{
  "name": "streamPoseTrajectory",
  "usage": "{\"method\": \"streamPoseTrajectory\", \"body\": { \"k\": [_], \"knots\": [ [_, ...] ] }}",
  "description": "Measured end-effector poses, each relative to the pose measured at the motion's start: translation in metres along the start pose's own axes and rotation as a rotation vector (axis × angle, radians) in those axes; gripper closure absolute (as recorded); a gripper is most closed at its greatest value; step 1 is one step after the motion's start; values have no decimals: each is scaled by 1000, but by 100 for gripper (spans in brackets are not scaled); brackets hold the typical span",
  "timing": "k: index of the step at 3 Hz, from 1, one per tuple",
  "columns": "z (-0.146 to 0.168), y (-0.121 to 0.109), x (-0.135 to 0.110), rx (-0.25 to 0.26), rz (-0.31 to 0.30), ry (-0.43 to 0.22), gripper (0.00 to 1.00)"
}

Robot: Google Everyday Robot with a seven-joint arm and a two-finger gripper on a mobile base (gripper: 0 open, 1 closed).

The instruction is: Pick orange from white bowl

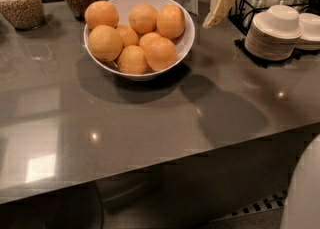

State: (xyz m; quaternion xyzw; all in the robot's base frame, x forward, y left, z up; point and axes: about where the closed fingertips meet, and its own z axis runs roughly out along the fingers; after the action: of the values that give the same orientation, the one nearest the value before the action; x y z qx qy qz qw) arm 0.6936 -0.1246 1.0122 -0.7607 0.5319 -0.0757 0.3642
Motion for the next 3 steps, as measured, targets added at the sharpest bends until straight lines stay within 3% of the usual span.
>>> {"method": "streamPoseTrajectory", "body": {
  "k": [1,3],
  "knots": [
    [14,-9,-1,-9,-40,-10,38],
    [37,-9,-12,-49,-67,-61,36]
  ]
}}
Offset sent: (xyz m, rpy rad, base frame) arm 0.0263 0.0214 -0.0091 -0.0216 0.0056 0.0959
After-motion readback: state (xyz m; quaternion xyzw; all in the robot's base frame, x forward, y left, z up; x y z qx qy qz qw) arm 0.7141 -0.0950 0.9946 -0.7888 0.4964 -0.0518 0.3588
